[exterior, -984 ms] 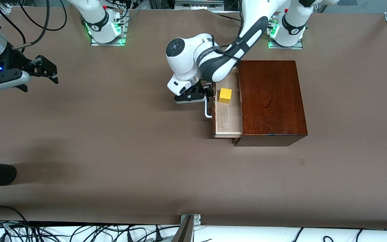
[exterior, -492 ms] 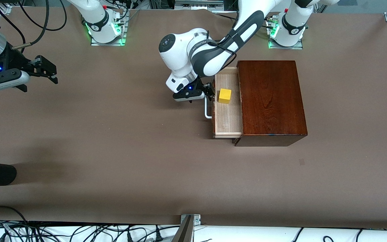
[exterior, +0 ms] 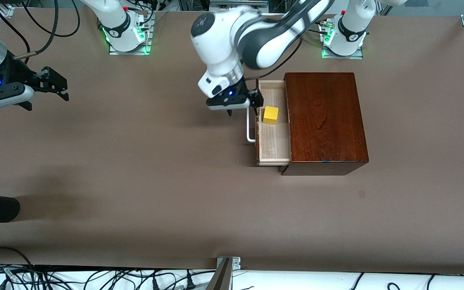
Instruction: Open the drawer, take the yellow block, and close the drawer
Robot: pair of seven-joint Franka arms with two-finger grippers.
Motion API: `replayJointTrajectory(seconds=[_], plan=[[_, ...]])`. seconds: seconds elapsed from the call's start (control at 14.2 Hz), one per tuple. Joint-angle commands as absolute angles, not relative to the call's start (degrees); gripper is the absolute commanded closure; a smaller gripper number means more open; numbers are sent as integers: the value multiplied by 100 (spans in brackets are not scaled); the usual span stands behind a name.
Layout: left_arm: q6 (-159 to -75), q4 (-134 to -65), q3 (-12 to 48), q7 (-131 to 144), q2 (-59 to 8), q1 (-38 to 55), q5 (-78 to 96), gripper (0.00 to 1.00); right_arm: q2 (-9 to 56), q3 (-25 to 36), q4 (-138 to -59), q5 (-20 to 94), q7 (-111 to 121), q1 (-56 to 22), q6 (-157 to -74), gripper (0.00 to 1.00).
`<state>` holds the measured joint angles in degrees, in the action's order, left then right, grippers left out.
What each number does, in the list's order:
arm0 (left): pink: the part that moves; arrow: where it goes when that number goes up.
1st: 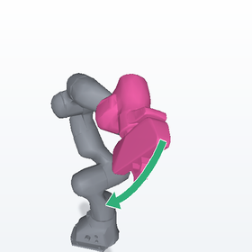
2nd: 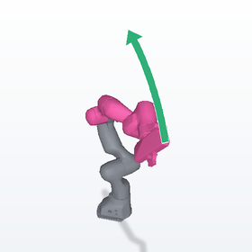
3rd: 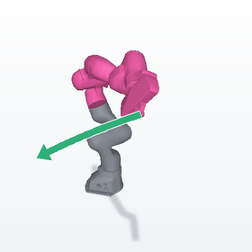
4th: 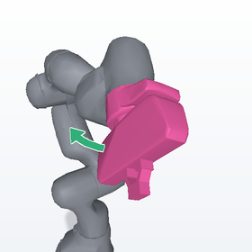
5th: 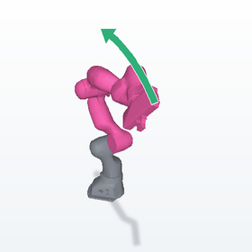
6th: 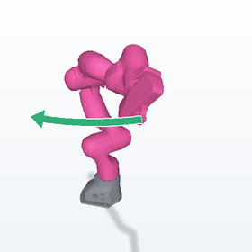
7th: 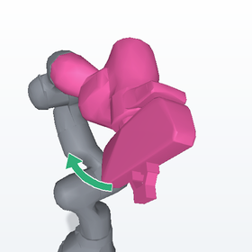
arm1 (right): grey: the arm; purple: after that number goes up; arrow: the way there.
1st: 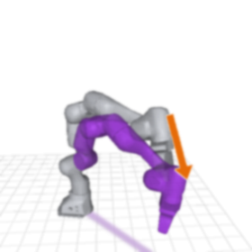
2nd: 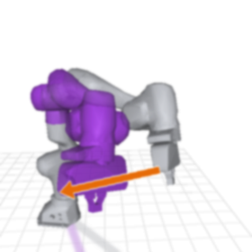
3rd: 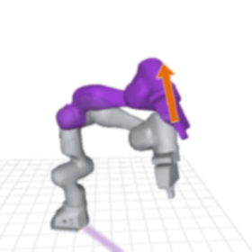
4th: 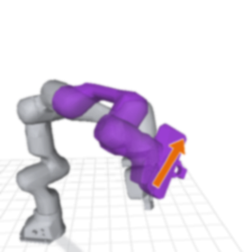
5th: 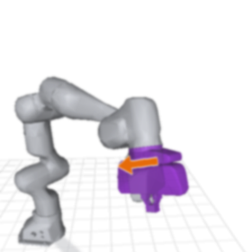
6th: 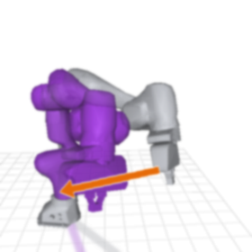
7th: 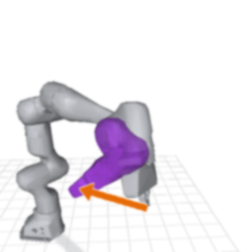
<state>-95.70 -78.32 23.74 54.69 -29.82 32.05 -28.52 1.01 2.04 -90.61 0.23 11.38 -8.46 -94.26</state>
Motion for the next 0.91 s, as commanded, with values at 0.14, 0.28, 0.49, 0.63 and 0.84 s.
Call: replayJointTrajectory(seconds=[0.14,0.28,0.49,0.63,0.84], plan=[[-9230,-7972,2382,4880,-2198,2103,-1531,0,281,150,-8974,141,1230,-870,-9615,0],[-9159,-7972,2382,4004,-1909,1524,-1285,0,368,149,-8974,97,1195,-1001,-9633,0],[-8773,-7972,2391,2598,-1627,592,-968,0,580,158,-8956,79,1178,-1028,-9764,0],[-8614,-7998,2321,1447,-1477,-41,-714,0,580,150,-8956,149,1222,-1054,-9853,0],[-8666,-8453,1375,686,-890,-88,-108,0,694,141,-9009,176,1449,-1300,-9521,0]])
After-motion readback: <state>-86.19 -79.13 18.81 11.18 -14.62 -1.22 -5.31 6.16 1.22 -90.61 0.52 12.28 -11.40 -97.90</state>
